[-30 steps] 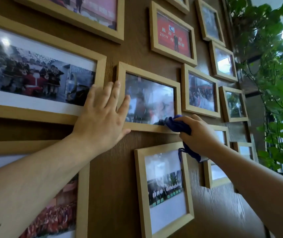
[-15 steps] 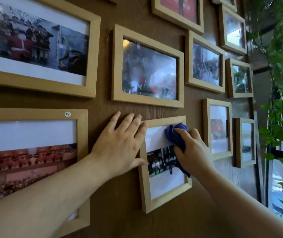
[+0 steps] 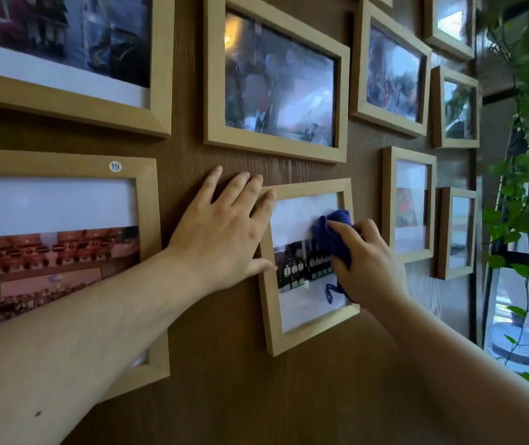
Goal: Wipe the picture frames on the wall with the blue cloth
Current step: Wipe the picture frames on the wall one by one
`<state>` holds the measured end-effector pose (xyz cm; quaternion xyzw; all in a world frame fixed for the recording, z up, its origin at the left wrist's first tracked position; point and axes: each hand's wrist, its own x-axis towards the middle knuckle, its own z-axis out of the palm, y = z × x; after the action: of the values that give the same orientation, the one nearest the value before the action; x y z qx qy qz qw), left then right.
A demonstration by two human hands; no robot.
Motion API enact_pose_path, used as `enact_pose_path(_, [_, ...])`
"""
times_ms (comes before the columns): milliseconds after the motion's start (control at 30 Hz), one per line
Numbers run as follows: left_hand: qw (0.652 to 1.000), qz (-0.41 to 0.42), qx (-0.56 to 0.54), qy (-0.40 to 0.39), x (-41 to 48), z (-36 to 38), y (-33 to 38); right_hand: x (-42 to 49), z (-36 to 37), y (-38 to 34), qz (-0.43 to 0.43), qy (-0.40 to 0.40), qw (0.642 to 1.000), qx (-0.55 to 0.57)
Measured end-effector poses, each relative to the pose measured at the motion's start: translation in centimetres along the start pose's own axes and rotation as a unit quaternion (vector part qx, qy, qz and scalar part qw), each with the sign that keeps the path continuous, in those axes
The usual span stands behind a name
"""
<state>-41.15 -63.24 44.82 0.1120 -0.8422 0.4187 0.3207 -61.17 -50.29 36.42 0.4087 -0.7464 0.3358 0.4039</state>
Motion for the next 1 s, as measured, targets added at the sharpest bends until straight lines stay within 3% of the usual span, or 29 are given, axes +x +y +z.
enact_pose_path(233, [1.0,-0.005,0.001,0.008,0.1,0.1,0.1,-2.8,0.6,-4.0,-0.177,-0.066,0.981,0.041])
enact_pose_path(333, [1.0,-0.004,-0.004,0.003,0.0,0.1,0.1,-2.8,0.6,-1.9,-0.156,-0.062,0.986,0.012])
enact_pose_path(467, [1.0,-0.002,-0.007,0.002,0.0,0.2,0.1,-3.6,0.7,1.4,-0.045,-0.047,0.998,-0.015])
enact_pose_path(567, [1.0,-0.002,-0.004,0.006,0.0,0.3,0.1,-4.3,0.7,1.1,-0.019,-0.051,0.998,-0.027])
enact_pose_path(767, [1.0,-0.003,0.001,0.008,-0.1,0.3,-0.1,-6.9,0.7,-3.1,-0.188,-0.144,0.971,-0.009])
enact_pose_path(1000, [1.0,-0.012,-0.003,-0.001,-0.1,0.5,0.2,-7.2,0.8,1.1,-0.213,-0.214,0.953,-0.039])
